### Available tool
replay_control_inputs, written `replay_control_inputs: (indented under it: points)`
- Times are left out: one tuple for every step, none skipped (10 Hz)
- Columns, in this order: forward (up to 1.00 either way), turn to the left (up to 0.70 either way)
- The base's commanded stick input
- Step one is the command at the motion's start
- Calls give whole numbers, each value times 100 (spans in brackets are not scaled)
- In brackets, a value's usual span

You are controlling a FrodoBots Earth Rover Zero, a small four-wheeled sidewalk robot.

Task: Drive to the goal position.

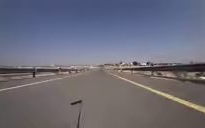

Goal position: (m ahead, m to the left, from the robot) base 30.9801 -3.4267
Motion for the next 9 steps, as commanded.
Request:
replay_control_inputs:
  points:
    - [100,0]
    - [100,0]
    - [100,0]
    - [100,0]
    - [100,0]
    - [100,0]
    - [100,0]
    - [100,0]
    - [100,0]
